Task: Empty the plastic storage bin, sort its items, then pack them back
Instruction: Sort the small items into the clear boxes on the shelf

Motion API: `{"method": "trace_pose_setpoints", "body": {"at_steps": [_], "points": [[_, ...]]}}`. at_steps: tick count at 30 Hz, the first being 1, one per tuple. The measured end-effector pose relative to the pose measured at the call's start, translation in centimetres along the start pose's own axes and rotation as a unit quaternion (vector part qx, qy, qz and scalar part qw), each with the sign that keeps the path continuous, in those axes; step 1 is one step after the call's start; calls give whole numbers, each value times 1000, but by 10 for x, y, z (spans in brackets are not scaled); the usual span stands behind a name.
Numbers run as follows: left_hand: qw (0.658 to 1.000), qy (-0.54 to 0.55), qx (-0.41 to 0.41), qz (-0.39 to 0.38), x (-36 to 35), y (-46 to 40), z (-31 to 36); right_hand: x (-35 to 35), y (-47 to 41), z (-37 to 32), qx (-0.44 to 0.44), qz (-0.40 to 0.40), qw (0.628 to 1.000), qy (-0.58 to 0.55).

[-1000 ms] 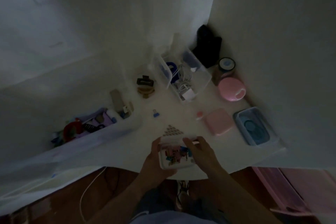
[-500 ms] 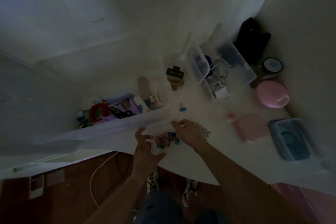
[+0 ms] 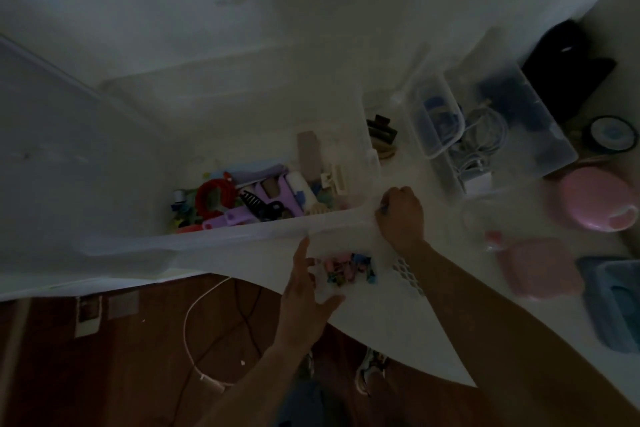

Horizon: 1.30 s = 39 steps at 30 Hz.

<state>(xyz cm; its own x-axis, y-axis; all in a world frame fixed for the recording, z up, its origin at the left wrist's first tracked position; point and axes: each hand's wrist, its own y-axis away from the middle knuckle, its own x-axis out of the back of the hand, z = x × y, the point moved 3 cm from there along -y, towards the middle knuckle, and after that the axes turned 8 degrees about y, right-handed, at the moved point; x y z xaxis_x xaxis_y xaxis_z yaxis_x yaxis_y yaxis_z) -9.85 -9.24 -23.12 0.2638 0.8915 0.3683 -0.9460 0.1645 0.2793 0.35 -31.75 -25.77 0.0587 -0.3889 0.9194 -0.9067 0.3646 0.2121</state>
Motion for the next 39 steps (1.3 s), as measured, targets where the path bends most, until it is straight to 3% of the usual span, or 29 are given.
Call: {"method": "trace_pose_setpoints", "body": {"at_steps": [4, 6, 9, 12, 17, 22, 27, 31, 39], "points": [[1000, 15, 0, 11, -7, 1, -2, 38, 36, 11, -94, 83, 981, -147], [1000, 21, 8, 12, -12, 0, -1, 54, 73, 11, -69, 79, 976, -188], [999, 30, 26, 16, -21, 0, 7, 43, 114, 6, 5, 9, 978, -210], [999, 15, 21, 22, -32, 0, 13, 27, 123, 16, 25, 5, 979, -202], [999, -6, 8, 33, -51, -6, 20, 38, 140, 65, 56, 150, 985, -57], [1000, -8, -1, 10, -79, -19, 40, 37, 150, 111, 49, 103, 992, 57], [998, -26, -40, 28, -112, -48, 61, 44, 150, 128, -6, 90, 995, 44], [994, -45, -61, 76, -126, -80, 70, 40, 151, 129, 0, 76, 996, 36], [988, -121, -54, 75, -130, -106, 68, 35, 133, 113, -14, 97, 995, 1]]}}
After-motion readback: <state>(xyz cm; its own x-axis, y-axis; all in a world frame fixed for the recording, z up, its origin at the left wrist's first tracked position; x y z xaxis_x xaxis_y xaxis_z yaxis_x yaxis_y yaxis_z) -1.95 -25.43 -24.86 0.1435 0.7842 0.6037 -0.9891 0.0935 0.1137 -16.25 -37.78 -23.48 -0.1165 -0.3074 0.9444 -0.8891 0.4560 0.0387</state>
